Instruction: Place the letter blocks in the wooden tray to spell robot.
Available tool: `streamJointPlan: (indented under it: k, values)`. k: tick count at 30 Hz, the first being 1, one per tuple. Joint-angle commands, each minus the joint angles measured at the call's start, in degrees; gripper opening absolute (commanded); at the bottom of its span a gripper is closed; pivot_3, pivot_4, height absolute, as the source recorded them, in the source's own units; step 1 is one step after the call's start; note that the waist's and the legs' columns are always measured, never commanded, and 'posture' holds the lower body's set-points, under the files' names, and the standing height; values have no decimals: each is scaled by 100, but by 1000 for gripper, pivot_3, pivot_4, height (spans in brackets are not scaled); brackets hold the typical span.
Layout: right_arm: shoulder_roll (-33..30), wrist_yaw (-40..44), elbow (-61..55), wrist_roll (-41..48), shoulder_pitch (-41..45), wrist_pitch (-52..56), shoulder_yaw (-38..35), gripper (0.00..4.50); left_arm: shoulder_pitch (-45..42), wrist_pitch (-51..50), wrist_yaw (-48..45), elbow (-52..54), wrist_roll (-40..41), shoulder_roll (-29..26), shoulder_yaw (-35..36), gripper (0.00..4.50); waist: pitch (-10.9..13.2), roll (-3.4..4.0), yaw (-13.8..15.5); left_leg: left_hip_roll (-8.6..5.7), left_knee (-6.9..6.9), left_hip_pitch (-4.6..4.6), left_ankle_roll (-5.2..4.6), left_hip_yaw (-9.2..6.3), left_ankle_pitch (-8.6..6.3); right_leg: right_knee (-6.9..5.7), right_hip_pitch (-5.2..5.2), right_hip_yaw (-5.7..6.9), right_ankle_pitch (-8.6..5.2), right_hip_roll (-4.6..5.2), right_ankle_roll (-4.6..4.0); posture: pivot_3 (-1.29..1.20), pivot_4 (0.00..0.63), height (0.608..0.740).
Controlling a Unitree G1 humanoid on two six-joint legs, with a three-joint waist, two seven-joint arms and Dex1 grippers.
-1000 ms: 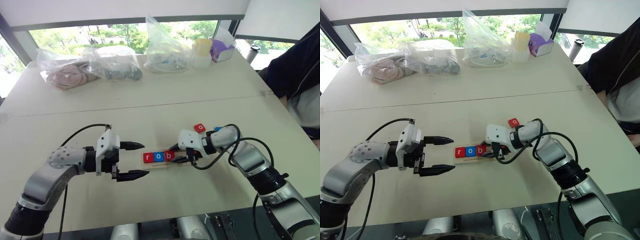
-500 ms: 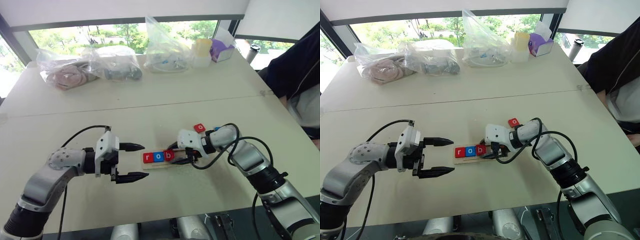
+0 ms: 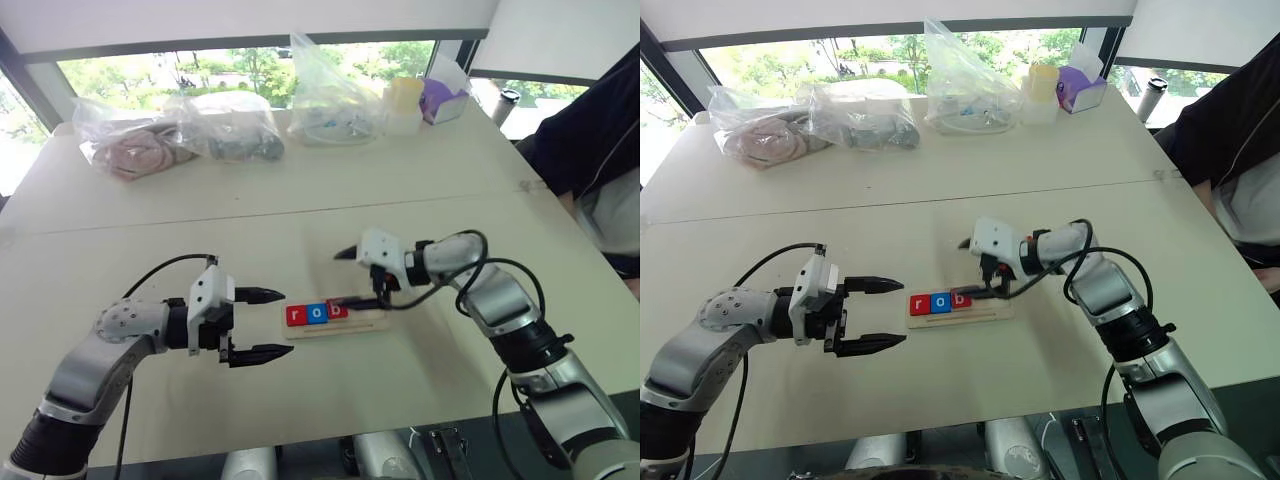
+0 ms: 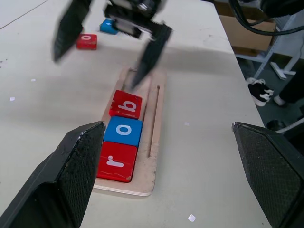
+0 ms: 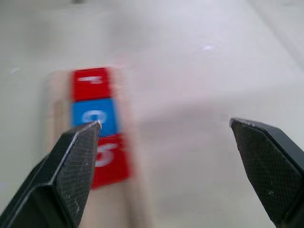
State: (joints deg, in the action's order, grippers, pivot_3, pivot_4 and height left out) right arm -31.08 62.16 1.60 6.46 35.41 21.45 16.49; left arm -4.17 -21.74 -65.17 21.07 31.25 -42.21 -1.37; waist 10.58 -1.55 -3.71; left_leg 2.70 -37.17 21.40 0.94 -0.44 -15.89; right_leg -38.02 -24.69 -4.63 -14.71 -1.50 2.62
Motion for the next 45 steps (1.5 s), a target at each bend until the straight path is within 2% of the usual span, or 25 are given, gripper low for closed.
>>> streamJointPlan:
  k: [1,12,25,30,35,39,45]
  values:
    - [45,-219,228,-123,66,-337,-102,4471,-3,107,-37,61,2,24,-4,4500,0,0,-4,0,0,1,0,0,0,0,0,0,0,0,0,0,150,740]
    - [141,-465,601,-495,-57,-1015,75,4471,-11,110,-39,70,-11,45,-3,4500,1,1,-23,0,3,1,0,1,0,-1,-2,0,4,-1,6,0,150,740]
    - [122,-179,79,-387,-345,-744,122,4471,-213,-157,99,202,58,75,-36,4500,1,2,-23,0,2,0,0,1,0,-1,-2,-1,4,-1,7,0,150,740]
    - [127,-348,109,-458,-271,-785,12,4471,-306,-233,130,201,58,110,-65,4500,1,1,-18,0,2,1,0,1,0,-1,-2,-1,5,-1,7,0,150,740]
    - [115,-1191,128,-595,-219,-464,-485,4471,-306,-252,146,240,49,134,-88,4500,1,1,-19,-1,2,1,0,1,0,-1,-2,-1,4,0,7,0,150,740]
    - [245,-2147,-262,-486,-459,585,-1148,4471,-273,-203,155,230,37,157,-106,4500,1,1,-12,-1,2,3,0,1,0,-1,-2,-2,5,1,6,0,150,740]
    - [625,-3151,-965,-313,-939,2048,-1871,4471,-207,-15,81,91,-47,242,-182,4500,1,1,-23,0,6,2,0,0,0,-1,-3,-2,4,0,7,0,150,740]
